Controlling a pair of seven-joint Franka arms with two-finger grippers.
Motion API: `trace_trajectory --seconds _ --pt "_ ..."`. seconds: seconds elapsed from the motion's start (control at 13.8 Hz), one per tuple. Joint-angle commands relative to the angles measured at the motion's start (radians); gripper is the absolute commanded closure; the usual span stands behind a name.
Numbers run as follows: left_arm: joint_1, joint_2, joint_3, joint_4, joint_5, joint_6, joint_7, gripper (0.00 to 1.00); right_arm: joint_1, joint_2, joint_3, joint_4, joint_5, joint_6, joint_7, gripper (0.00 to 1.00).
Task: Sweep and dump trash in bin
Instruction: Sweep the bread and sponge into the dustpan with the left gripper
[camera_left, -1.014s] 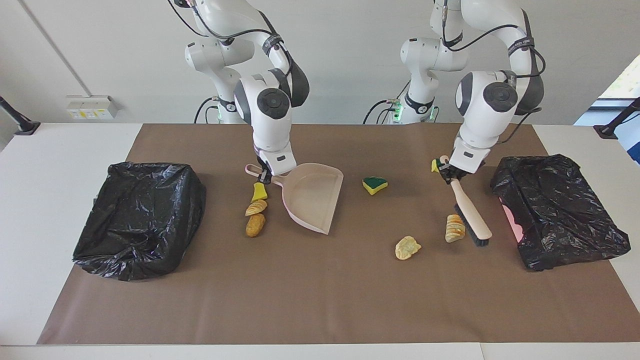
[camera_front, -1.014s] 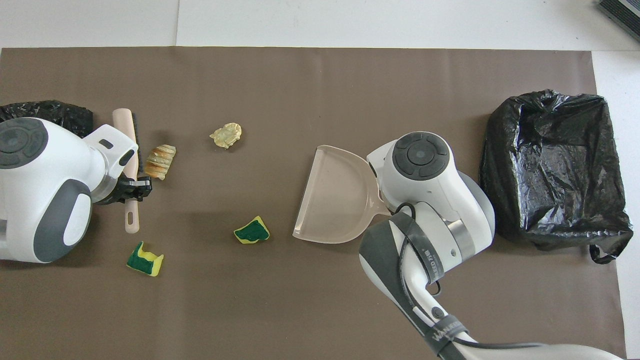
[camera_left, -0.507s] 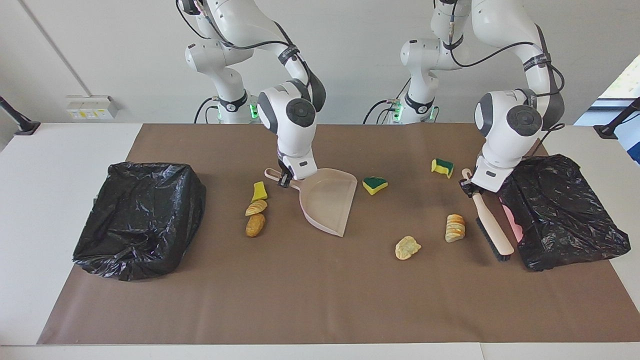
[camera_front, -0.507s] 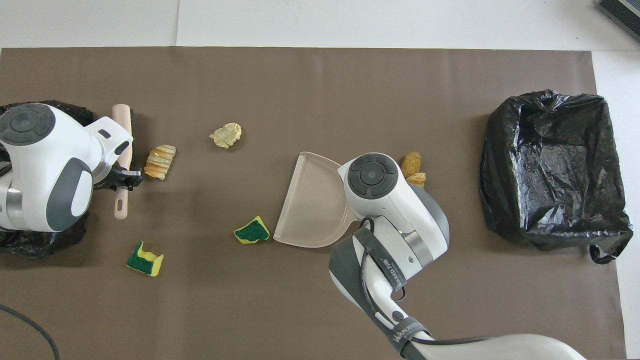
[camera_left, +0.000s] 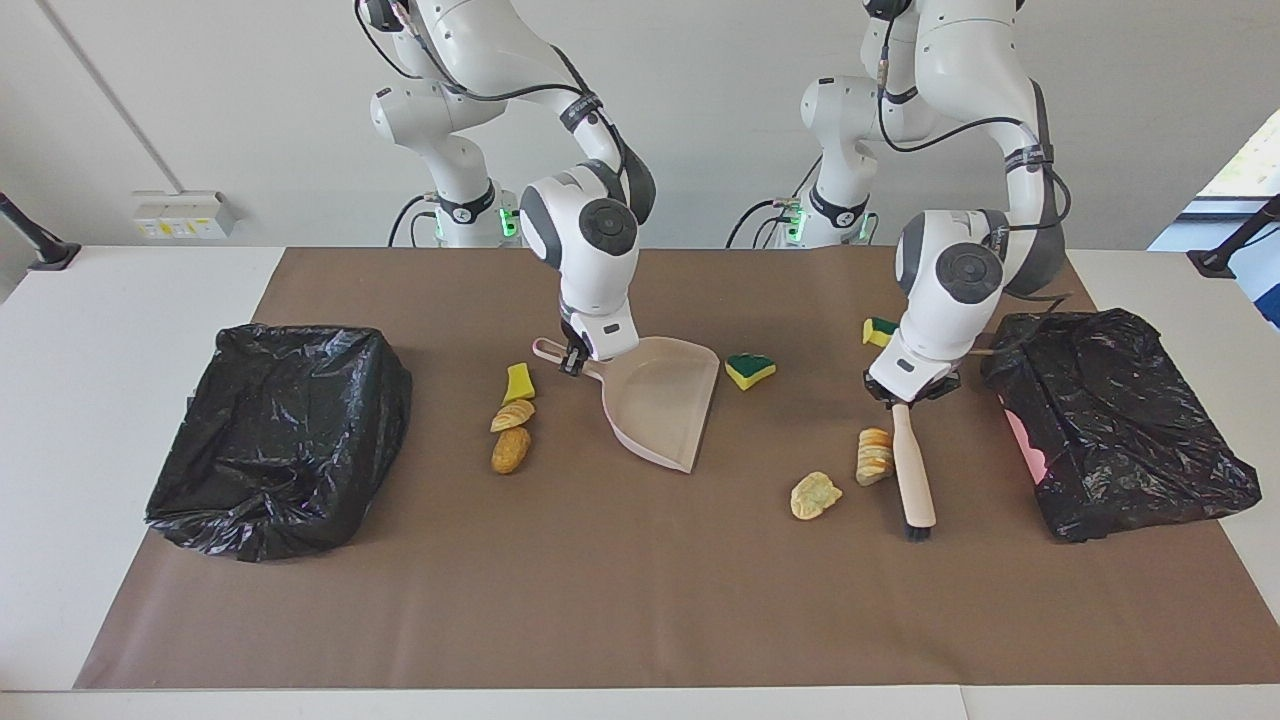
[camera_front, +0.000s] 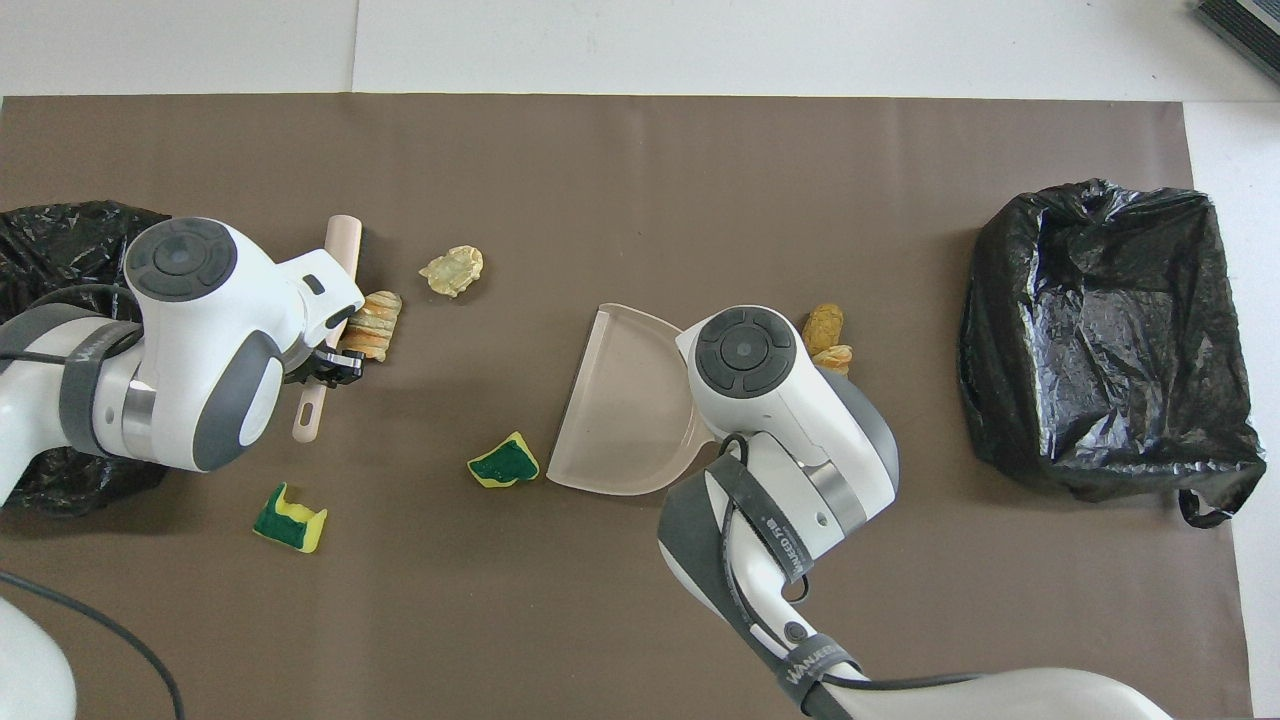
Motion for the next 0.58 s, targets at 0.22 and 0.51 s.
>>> trace_trajectory --seconds 0.22,0.51 --pt "-0.081 -0.040 0.011 -0.042 -0.054 0.006 0.137 1.00 -0.001 0.004 0.003 0.004 -0.017 0.004 0.046 1.00" --pt "-0.151 -0.041 0.011 -0.041 -0.201 0.007 0.126 1.00 -0.001 0.004 0.003 0.004 -0.017 0.004 0.058 1.00"
